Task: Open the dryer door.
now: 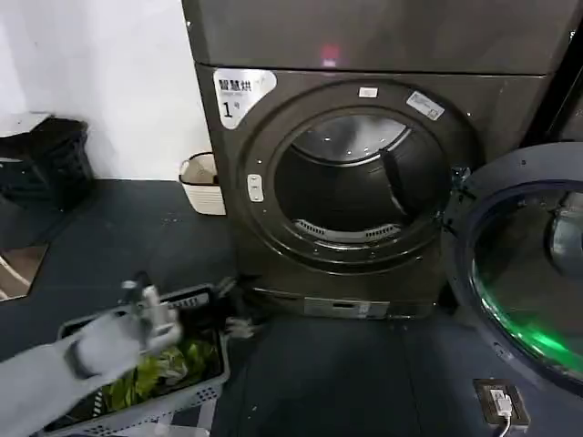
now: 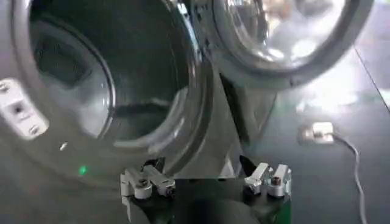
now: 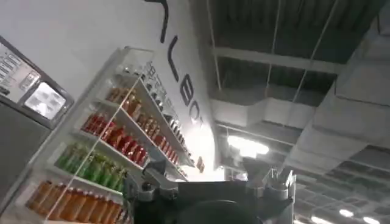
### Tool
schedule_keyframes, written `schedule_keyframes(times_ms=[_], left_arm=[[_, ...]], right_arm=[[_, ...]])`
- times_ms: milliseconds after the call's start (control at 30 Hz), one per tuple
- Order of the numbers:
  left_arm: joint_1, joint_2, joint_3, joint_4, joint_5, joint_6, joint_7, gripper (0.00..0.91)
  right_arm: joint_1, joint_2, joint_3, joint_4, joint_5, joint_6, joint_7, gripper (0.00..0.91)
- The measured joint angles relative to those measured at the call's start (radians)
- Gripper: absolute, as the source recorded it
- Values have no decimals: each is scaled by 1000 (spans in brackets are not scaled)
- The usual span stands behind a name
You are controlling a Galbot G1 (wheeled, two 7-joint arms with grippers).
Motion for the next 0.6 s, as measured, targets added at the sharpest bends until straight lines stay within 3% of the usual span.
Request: schedule_keyframes(times_ms=[267,600], left_arm=[[188,221,-169,28,167,21,80,907],[235,346,-203,142,289,31,122,907]], right_arm=[[26,2,-35,10,-6,3,-2,907],[18,0,-40,10,-3,13,-5,907]])
